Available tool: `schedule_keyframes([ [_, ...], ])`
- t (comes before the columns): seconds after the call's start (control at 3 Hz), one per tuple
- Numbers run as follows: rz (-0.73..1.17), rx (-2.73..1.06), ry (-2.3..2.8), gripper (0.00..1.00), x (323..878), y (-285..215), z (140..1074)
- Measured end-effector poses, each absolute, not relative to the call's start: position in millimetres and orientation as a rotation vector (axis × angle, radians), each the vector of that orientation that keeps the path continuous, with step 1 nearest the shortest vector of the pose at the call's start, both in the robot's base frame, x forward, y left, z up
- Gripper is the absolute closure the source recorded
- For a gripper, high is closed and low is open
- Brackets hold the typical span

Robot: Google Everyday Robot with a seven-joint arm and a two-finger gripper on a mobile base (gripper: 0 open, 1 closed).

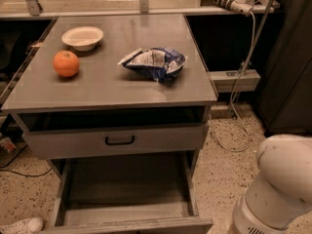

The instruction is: Close middle drawer

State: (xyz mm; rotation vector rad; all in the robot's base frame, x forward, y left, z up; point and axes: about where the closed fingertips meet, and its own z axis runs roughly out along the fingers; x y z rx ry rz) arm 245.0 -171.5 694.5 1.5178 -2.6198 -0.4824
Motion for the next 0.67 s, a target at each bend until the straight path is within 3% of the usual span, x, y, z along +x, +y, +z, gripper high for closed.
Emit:
schedule_keyframes([
  [0.33,-0.579,1.439,-2.620,1.00,248.0,-156.8,637.8],
  [0.67,-0.579,1.439,-2.620,1.00,248.0,-156.8,637.8],
])
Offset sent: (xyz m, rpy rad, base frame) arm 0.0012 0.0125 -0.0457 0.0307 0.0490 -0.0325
